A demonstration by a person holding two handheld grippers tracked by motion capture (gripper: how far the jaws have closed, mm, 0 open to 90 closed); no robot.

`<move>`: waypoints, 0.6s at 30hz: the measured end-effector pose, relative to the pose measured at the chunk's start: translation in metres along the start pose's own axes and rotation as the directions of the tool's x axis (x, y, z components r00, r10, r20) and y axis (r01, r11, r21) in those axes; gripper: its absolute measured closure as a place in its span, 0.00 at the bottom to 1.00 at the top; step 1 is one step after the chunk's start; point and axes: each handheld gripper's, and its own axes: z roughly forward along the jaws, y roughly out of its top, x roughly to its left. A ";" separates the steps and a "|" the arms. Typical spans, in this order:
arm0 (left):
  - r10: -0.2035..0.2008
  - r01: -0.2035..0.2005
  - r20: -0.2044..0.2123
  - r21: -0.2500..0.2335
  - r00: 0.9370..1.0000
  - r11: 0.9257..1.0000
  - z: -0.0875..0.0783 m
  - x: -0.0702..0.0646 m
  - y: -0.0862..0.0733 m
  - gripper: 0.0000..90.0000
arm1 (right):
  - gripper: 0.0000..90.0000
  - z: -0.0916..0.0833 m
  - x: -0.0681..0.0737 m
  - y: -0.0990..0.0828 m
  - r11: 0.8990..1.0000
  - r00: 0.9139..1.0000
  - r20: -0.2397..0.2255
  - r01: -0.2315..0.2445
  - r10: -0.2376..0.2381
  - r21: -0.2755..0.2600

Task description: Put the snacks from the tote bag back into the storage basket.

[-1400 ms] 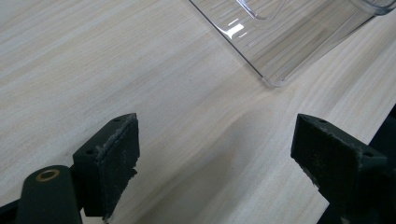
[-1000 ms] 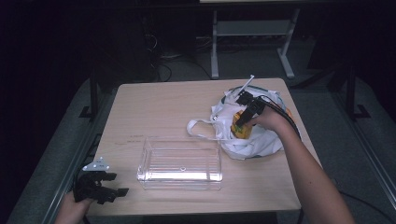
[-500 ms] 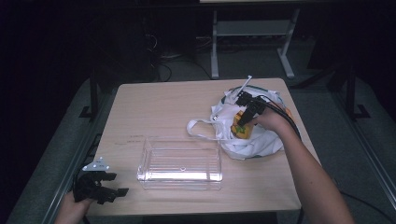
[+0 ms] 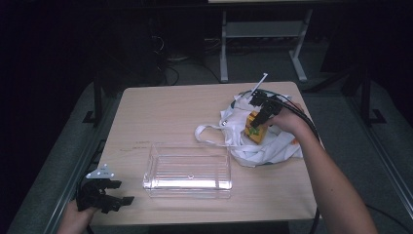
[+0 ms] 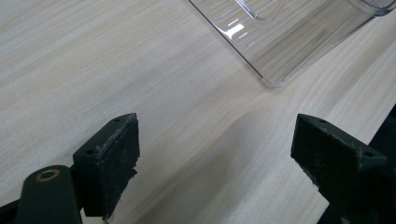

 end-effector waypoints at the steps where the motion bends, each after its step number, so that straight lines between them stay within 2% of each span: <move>1: 0.001 -0.001 -0.001 0.002 1.000 1.000 0.000 0.000 0.000 0.17 | 0.58 -0.002 0.000 0.000 1.000 1.000 0.003 0.006 -0.006 -0.002; 10: 0.001 -0.001 -0.001 0.003 1.000 1.000 -0.001 0.000 0.000 0.17 | 0.58 -0.022 0.004 0.003 0.999 1.000 -0.009 0.028 -0.028 -0.023; 16: 0.002 -0.002 -0.001 0.000 1.000 1.000 0.000 0.000 0.000 0.17 | 0.58 -0.036 0.009 0.007 0.997 0.997 0.013 0.072 -0.072 -0.032; 18: 0.002 -0.002 -0.001 -0.002 1.000 1.000 0.000 0.000 0.000 0.17 | 0.58 -0.040 0.010 0.008 0.996 0.997 0.006 0.076 -0.076 -0.035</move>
